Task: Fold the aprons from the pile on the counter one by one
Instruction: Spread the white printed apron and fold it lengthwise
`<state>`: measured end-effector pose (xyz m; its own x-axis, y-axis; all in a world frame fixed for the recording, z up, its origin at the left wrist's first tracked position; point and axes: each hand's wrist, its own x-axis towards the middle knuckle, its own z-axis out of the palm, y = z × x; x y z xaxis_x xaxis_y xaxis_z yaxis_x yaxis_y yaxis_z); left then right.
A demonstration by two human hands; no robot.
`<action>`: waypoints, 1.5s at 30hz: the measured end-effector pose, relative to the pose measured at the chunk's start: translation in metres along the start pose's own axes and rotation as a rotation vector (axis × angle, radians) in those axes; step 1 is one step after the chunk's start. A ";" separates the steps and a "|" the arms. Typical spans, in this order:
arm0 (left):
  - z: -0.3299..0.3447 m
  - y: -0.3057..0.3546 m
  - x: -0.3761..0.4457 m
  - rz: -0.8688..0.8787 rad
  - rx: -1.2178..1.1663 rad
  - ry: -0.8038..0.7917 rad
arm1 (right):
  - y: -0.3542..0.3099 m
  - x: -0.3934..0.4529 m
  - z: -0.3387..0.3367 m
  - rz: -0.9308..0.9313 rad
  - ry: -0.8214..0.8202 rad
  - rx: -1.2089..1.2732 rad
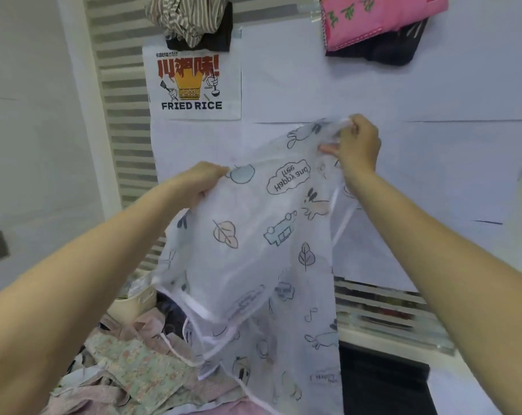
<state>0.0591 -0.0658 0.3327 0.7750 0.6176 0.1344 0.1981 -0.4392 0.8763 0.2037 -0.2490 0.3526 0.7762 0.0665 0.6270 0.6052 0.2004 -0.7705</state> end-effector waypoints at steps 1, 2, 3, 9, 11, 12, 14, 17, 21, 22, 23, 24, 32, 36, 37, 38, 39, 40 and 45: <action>0.008 -0.002 -0.001 0.019 0.120 -0.076 | -0.017 0.004 -0.004 -0.095 0.006 0.001; 0.018 -0.001 -0.003 0.052 0.225 -0.168 | -0.035 0.006 -0.006 -0.196 0.012 -0.030; 0.031 0.005 -0.008 0.094 0.282 -0.277 | -0.051 0.010 -0.010 -0.311 0.026 -0.089; 0.078 0.050 -0.061 0.230 0.044 -0.790 | -0.109 0.018 0.001 -0.806 0.129 -0.232; 0.079 0.049 -0.061 0.208 -0.064 -0.759 | -0.115 0.023 0.007 -0.779 0.043 -0.260; 0.078 0.042 -0.057 0.182 -0.107 -0.729 | -0.112 0.024 0.012 -0.699 -0.047 -0.304; 0.076 0.025 -0.055 0.129 -0.107 -0.706 | -0.095 0.026 0.024 -0.567 -0.166 -0.309; 0.074 -0.024 -0.037 0.067 0.093 -0.577 | -0.039 0.017 0.049 -0.338 -0.417 -0.474; 0.051 -0.097 -0.006 -0.186 -0.021 -0.256 | 0.070 -0.032 0.094 -0.103 -0.800 -0.805; 0.048 -0.118 -0.005 -0.256 -0.056 -0.309 | 0.099 -0.049 0.106 -0.044 -0.879 -0.856; 0.049 -0.131 -0.006 -0.297 -0.065 -0.401 | 0.122 -0.061 0.110 -0.004 -0.961 -0.898; 0.050 -0.153 -0.008 -0.357 -0.051 -0.499 | 0.149 -0.079 0.124 0.051 -1.043 -0.911; 0.113 -0.319 -0.017 -0.579 0.250 -0.438 | 0.240 -0.186 0.168 0.036 -1.265 -0.663; 0.087 -0.346 0.019 -0.434 0.394 -0.292 | 0.278 -0.197 0.117 0.193 -1.211 -0.733; 0.072 -0.352 0.031 -0.433 0.474 -0.261 | 0.286 -0.198 0.102 0.292 -1.191 -0.773; 0.058 -0.360 0.045 -0.431 0.558 -0.212 | 0.294 -0.199 0.088 0.380 -1.201 -0.846; 0.046 -0.370 0.056 -0.438 0.668 -0.160 | 0.298 -0.202 0.077 0.428 -1.265 -0.942; 0.038 -0.373 0.063 -0.450 0.731 -0.122 | 0.302 -0.207 0.067 0.465 -1.366 -1.040; 0.065 -0.301 0.046 -0.097 0.301 -0.352 | 0.312 -0.247 0.052 0.644 -1.749 -1.066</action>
<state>0.0742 0.0521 0.0453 0.8905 0.4288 -0.1519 0.4041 -0.5923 0.6971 0.1919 -0.1524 -0.0370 0.3225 0.6079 -0.7256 0.7210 -0.6544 -0.2278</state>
